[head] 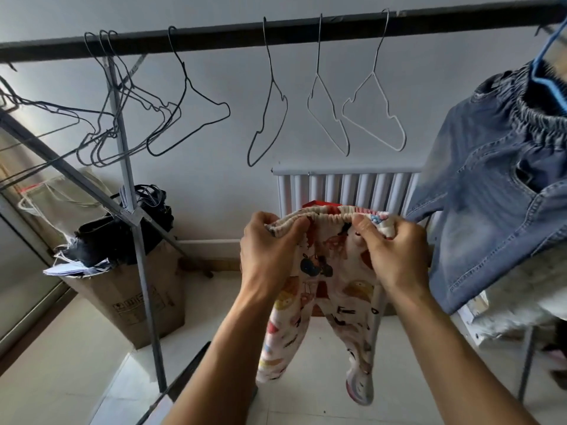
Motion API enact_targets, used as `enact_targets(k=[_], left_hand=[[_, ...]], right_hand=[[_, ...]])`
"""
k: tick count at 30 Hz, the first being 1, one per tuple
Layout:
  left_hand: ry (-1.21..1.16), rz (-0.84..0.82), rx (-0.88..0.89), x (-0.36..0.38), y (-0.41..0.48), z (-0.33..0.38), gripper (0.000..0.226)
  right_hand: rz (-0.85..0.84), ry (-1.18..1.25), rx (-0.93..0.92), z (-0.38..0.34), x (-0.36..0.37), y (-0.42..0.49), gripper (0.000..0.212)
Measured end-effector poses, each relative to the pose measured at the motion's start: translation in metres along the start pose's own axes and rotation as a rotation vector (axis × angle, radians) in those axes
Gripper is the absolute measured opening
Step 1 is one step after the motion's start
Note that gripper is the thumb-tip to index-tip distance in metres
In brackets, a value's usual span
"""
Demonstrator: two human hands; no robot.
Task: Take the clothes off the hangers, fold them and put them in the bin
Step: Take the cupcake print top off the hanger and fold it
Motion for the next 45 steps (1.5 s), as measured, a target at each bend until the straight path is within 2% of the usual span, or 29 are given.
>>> enact_targets(k=[2, 6, 9, 12, 14, 16, 17, 18, 19, 20, 21, 23, 24, 28, 30, 32, 35, 37, 38, 39, 41, 43, 45], left_hand=[[-0.047, -0.007, -0.002, 0.005, -0.011, 0.003, 0.035], [-0.158, -0.125, 0.055, 0.023, -0.032, 0.016, 0.029], [-0.242, -0.278, 0.065, 0.034, -0.038, 0.024, 0.028], [-0.37, -0.497, 0.042, 0.038, -0.046, 0.033, 0.04], [-0.302, -0.532, 0.099, 0.033, -0.047, 0.036, 0.041], [-0.097, -0.386, 0.216, 0.021, -0.04, 0.034, 0.032], [0.0, -0.286, 0.239, 0.012, -0.033, 0.031, 0.037], [0.048, -0.219, 0.23, 0.005, -0.027, 0.026, 0.052], [0.064, -0.223, 0.185, 0.002, -0.021, 0.019, 0.068], [0.052, -0.301, 0.124, 0.003, -0.016, 0.012, 0.078], [0.033, -0.427, 0.08, 0.008, -0.015, 0.007, 0.078], [0.017, -0.641, 0.05, 0.014, -0.015, 0.004, 0.056], [0.025, -0.681, 0.056, 0.014, -0.015, 0.006, 0.048], [0.007, -0.669, 0.112, 0.011, -0.015, 0.023, 0.022], [-0.104, -0.648, 0.084, 0.01, -0.015, 0.031, 0.015], [-0.207, -0.625, 0.064, 0.008, -0.014, 0.039, 0.019], [-0.286, -0.592, 0.014, 0.002, -0.01, 0.047, 0.022], [-0.34, -0.557, -0.053, -0.003, -0.005, 0.049, 0.024], [-0.36, -0.55, -0.095, -0.005, -0.003, 0.048, 0.026], [-0.384, -0.557, -0.136, -0.006, -0.001, 0.047, 0.029], [-0.449, -0.621, -0.209, -0.008, 0.0, 0.04, 0.041], [-0.511, -0.752, -0.241, -0.008, -0.005, 0.031, 0.063], [-0.543, -0.91, -0.227, -0.006, -0.014, 0.018, 0.075]], right_hand=[[-0.004, 0.034, -0.032, -0.007, 0.006, -0.006, 0.039], [-0.103, 0.218, 0.018, -0.015, 0.03, -0.018, 0.02], [-0.201, 0.41, 0.079, -0.016, 0.044, -0.021, 0.032], [-0.28, 0.459, 0.135, -0.011, 0.05, -0.018, 0.044], [-0.263, 0.431, 0.15, -0.005, 0.048, -0.015, 0.044], [-0.2, 0.467, 0.164, -0.002, 0.041, -0.01, 0.028], [-0.178, 0.501, 0.173, -0.001, 0.037, -0.008, 0.019], [-0.169, 0.541, 0.186, -0.001, 0.034, -0.005, 0.013], [-0.17, 0.579, 0.201, 0.0, 0.032, -0.002, 0.011], [-0.185, 0.614, 0.214, 0.0, 0.031, 0.001, 0.012], [-0.212, 0.643, 0.225, 0.0, 0.031, 0.004, 0.012], [-0.279, 0.692, 0.243, -0.002, 0.033, 0.009, 0.011], [-0.303, 0.718, 0.259, -0.003, 0.032, 0.01, 0.011], [-0.382, 0.842, 0.331, -0.004, 0.026, 0.015, 0.04], [-0.437, 0.837, 0.303, -0.005, 0.023, 0.014, 0.038], [-0.524, 0.783, 0.267, 0.003, 0.021, 0.005, 0.044], [-0.707, 0.686, 0.296, 0.02, 0.026, -0.027, 0.065], [-0.736, 0.621, 0.29, 0.026, 0.029, -0.044, 0.051], [-0.729, 0.626, 0.278, 0.026, 0.03, -0.048, 0.044], [-0.71, 0.657, 0.276, 0.022, 0.031, -0.05, 0.045], [-0.65, 0.728, 0.319, 0.02, 0.035, -0.05, 0.059], [-0.581, 0.801, 0.361, 0.015, 0.038, -0.044, 0.063], [-0.504, 0.902, 0.373, 0.004, 0.036, -0.032, 0.041]])
Point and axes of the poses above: each hand's wrist, its own y-axis towards the middle knuckle, its own x-axis out of the palm, z = x × y, the point moved 7 cm from there along y, towards the middle knuckle, and after that the axes turned 12 degrees about -x, right-handed, at the moved point
